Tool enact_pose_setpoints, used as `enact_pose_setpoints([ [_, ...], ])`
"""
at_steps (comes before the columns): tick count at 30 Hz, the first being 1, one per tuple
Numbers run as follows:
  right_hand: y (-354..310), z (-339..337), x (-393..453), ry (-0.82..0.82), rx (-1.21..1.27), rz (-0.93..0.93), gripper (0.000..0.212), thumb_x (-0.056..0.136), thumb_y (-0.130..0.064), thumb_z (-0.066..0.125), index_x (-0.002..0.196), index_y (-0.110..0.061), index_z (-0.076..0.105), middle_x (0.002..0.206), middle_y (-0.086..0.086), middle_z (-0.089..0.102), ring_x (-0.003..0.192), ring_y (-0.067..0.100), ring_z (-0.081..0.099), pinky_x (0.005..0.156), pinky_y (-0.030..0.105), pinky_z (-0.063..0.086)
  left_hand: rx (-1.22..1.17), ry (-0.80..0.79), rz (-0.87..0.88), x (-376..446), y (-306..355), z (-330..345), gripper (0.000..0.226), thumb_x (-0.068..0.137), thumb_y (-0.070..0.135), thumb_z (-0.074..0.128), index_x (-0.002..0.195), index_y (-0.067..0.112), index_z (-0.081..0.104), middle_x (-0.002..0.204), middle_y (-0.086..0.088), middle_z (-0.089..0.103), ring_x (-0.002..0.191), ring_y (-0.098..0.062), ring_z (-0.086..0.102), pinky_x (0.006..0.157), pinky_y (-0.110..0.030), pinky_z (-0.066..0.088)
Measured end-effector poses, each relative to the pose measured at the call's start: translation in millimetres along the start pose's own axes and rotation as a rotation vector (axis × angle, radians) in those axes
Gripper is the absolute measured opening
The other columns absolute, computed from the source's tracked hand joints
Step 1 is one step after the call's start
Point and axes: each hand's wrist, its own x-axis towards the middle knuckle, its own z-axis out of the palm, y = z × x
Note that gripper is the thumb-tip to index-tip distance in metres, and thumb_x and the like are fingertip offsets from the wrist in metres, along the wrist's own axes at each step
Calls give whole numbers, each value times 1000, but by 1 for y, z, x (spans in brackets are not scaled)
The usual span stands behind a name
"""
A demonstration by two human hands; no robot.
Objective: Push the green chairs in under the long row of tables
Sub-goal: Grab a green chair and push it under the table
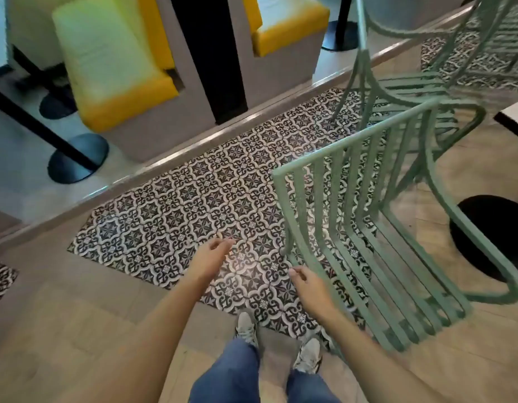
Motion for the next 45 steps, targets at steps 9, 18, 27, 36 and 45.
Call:
enact_pose_setpoints([
  [9, -54, 69, 64, -50, 310, 250, 31, 101, -34, 41, 118, -14, 58, 108, 0, 63, 92, 14, 59, 83, 31, 50, -287, 9, -170, 60, -20, -95, 28, 100, 36, 46, 110, 14, 60, 110, -7, 64, 101, -21, 60, 80, -35, 49],
  [18, -159, 107, 166, 257, 734, 393, 39, 103, -29, 37, 134, -7, 45, 124, 18, 59, 106, 30, 61, 94, 43, 50, -437, -168, -185, 192, 26, -203, 37, 101, 39, 40, 115, 9, 57, 114, -14, 64, 107, -30, 61, 94, -44, 49],
  [27, -240, 88, 280, 436, 1200, 360, 49, 104, -32, 33, 144, -3, 33, 129, 21, 52, 119, 35, 52, 105, 46, 42, -265, -372, -77, 309, 156, -197, 37, 101, 39, 41, 117, 10, 56, 115, -12, 65, 106, -27, 62, 92, -40, 51],
  [36, -278, -9, 388, 670, 1700, 305, 47, 102, -35, 34, 138, -4, 39, 128, 20, 52, 120, 35, 51, 108, 49, 38, -123, -647, -2, 439, 325, -119, 38, 97, 32, 48, 124, 7, 53, 124, -19, 60, 113, -35, 60, 98, -48, 48],
  [45, -279, -105, 408, 1170, 2195, 126, 47, 102, -36, 39, 135, -2, 42, 124, 18, 56, 112, 31, 56, 99, 44, 42, 122, -971, 9, 494, 468, 11, 37, 97, 38, 47, 119, 9, 54, 124, -16, 60, 110, -29, 60, 97, -46, 47],
])
